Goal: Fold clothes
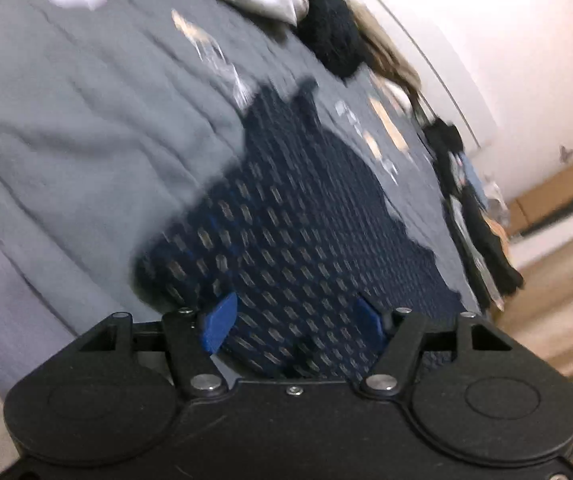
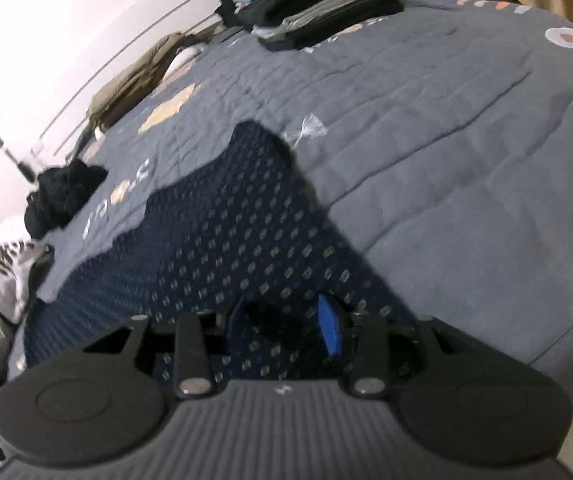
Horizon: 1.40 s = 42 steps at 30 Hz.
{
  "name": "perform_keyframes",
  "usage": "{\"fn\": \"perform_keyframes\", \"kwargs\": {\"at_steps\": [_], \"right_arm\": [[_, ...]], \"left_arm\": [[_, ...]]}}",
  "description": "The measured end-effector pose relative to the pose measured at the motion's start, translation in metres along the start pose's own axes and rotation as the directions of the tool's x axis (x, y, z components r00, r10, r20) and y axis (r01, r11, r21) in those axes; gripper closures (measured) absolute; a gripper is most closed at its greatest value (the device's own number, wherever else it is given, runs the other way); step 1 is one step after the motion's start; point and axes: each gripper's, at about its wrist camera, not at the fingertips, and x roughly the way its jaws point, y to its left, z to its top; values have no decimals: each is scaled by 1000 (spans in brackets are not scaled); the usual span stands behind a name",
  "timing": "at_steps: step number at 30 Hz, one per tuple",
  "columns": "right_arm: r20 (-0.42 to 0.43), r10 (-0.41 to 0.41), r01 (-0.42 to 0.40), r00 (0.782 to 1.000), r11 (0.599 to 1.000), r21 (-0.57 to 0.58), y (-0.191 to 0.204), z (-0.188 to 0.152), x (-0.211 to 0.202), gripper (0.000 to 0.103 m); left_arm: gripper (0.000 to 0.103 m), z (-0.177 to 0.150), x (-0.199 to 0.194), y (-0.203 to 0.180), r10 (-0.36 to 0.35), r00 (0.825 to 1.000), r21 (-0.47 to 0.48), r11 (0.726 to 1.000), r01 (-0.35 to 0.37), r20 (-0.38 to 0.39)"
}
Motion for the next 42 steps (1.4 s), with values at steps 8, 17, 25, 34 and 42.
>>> {"fn": "perform_keyframes", "kwargs": {"at_steps": [8, 17, 25, 34, 42], "right_arm": [[116, 96, -54, 989, 944, -325, 62, 32, -22, 56], [122, 131, -39, 984, 821, -570, 128, 42, 20, 54], [89, 145, -86, 985, 876, -475, 126, 48, 46, 54], [74, 198, -139, 977, 864, -484, 142, 40, 50, 54], [25, 183, -147, 983, 858, -492, 154, 30, 64, 54]], "left_arm": [[34, 22, -20, -43, 26, 993, 235, 971, -53, 114], [44, 66, 9, -68, 77, 975, 454, 875, -166, 207], [73, 74, 68, -64, 180, 977, 629, 747, -214, 118], [59, 84, 99, -62, 182, 979, 651, 734, -195, 88], [93, 85, 106, -59, 154, 987, 643, 750, -152, 54]]}}
